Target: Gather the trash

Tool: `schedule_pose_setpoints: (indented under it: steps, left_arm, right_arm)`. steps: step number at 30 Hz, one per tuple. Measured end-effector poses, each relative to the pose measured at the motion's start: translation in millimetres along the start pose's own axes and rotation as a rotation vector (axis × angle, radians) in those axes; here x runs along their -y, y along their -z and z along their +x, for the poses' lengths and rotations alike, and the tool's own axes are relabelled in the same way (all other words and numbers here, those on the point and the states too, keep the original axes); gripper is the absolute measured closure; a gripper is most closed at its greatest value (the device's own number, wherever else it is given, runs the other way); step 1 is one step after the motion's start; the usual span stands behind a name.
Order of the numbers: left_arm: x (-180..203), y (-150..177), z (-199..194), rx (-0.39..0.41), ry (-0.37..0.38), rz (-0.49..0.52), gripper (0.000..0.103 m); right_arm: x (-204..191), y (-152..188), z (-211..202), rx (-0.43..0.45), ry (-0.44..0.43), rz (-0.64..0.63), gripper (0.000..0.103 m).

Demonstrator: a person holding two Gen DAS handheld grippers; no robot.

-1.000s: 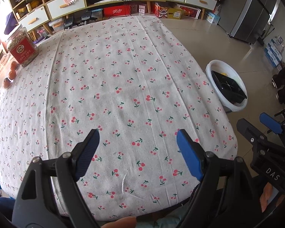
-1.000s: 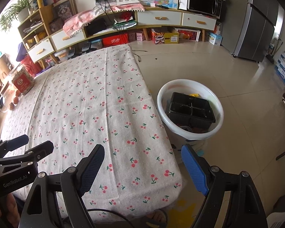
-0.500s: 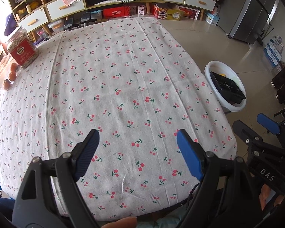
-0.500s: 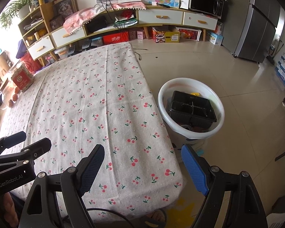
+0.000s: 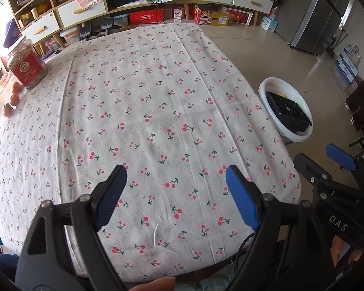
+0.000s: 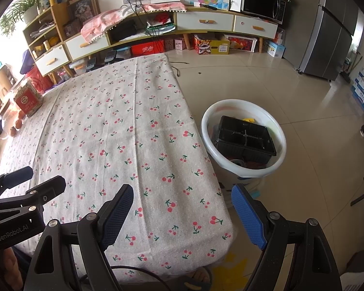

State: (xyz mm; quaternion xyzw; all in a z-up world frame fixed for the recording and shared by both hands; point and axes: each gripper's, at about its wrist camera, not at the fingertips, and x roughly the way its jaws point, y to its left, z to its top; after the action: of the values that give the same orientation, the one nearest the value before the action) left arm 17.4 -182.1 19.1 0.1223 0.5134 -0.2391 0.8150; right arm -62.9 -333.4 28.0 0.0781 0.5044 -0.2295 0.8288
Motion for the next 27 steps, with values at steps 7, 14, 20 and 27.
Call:
schedule_pose_setpoints:
  steps: [7, 14, 20, 27]
  left_arm:
    - [0.3, -0.5, -0.2, 0.002, 0.002, 0.002, 0.019]
    - [1.1, -0.7, -0.6, 0.003, 0.002, 0.001, 0.019]
    - [2.6, -1.6, -2.1, 0.008, 0.002, 0.001, 0.019]
    - [3.2, -1.4, -2.1, 0.008, 0.003, 0.001, 0.019]
  right_arm:
    - [-0.2, 0.8, 0.1, 0.0, 0.001, 0.0, 0.018]
    - [-0.6, 1.0, 0.2, -0.001, 0.002, 0.001, 0.018]
    - [1.7, 1.8, 2.1, -0.002, 0.006, 0.001, 0.018]
    - [2.0, 1.8, 2.1, -0.002, 0.006, 0.001, 0.018]
